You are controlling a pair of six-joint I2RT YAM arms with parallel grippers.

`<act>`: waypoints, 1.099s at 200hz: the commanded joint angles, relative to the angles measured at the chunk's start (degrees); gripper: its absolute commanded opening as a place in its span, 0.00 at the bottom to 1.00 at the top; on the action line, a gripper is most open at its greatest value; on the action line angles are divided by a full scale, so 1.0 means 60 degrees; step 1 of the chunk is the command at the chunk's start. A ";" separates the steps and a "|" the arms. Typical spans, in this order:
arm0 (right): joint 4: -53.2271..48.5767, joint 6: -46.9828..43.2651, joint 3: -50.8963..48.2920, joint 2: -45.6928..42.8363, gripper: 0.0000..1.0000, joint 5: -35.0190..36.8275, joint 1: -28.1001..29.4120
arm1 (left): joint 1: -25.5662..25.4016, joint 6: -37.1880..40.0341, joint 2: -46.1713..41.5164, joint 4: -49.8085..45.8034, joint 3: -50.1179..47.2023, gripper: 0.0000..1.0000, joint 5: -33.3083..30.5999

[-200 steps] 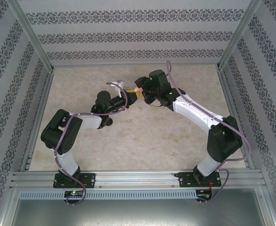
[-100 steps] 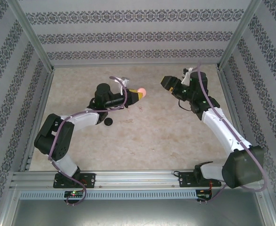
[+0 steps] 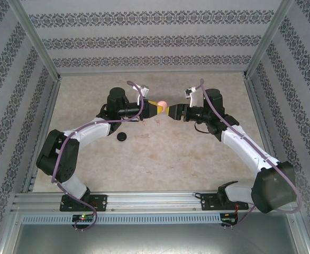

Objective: Insert the wireless bluetooth earbuds into the charging case

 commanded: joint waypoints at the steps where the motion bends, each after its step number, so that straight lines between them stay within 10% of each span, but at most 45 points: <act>1: 0.0420 -0.0339 0.0270 0.0187 0.63 -0.0095 0.0135 | 0.0100 0.0223 -0.0282 -0.0192 0.0335 0.00 0.0290; 148: 0.1632 0.1220 -0.0791 0.0804 0.47 0.0640 -0.1368 | 0.0006 -0.0115 -0.0841 0.0261 0.0093 0.00 0.0519; 220: 0.1414 0.1113 -0.0538 -0.0814 0.48 0.0193 -0.0110 | -0.0016 -0.0542 -0.0718 0.0953 -0.0088 0.00 0.0392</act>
